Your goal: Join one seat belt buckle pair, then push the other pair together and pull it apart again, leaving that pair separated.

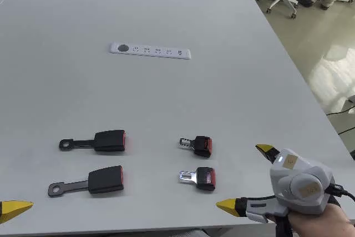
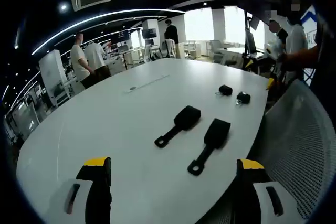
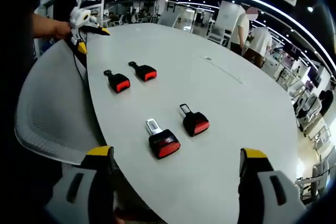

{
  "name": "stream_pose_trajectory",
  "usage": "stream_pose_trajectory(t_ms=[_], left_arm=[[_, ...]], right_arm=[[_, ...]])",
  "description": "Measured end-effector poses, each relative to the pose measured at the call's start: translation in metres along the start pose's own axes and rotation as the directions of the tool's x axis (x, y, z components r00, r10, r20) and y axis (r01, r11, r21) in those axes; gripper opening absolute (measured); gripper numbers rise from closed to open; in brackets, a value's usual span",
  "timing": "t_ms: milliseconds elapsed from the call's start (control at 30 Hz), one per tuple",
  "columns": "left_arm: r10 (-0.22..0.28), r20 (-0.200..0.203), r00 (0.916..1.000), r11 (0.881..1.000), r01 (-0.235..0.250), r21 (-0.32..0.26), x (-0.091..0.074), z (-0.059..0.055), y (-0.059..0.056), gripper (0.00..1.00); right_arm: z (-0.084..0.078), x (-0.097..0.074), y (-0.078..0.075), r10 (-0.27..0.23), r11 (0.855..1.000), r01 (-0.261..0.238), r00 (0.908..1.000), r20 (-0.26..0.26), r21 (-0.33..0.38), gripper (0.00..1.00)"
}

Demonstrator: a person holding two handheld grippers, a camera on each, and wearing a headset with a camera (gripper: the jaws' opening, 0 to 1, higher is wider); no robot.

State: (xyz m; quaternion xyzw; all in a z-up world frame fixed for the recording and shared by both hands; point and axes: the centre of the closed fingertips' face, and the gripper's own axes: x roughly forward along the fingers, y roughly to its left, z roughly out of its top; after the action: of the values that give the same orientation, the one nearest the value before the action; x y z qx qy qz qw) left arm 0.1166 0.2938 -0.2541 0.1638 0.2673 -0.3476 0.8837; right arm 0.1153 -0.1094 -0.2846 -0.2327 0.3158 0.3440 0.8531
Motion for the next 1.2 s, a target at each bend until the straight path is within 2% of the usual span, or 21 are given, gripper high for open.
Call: stream_pose_trajectory(t_ms=[567,867,1100,1200], left_arm=[[0.002,-0.010,1.0000,1.000,-0.002,0.001,-0.0011,-0.0033,0.0000,1.00],[0.004,-0.010,0.9999,1.000,-0.004,0.002,-0.0016,-0.0036,0.0002,1.00],[0.003,-0.015,0.9999,1.000,-0.003,-0.002,-0.0025,-0.0063,-0.0006,1.00],[0.004,-0.014,0.9999,1.000,-0.004,-0.001,-0.0026,-0.0060,-0.0009,1.00]], right_arm=[[-0.0018,0.0015,-0.0020,0.001,1.000,-0.001,1.0000,-0.005,0.004,1.00],[-0.0027,0.0031,0.0022,0.014,1.000,-0.014,0.9998,-0.012,0.005,0.98],[-0.0013,0.0028,0.0032,0.009,1.000,-0.009,0.9999,-0.011,0.000,0.99],[0.0004,0.0018,-0.0003,-0.012,1.000,0.012,0.9999,-0.005,-0.012,1.00]])
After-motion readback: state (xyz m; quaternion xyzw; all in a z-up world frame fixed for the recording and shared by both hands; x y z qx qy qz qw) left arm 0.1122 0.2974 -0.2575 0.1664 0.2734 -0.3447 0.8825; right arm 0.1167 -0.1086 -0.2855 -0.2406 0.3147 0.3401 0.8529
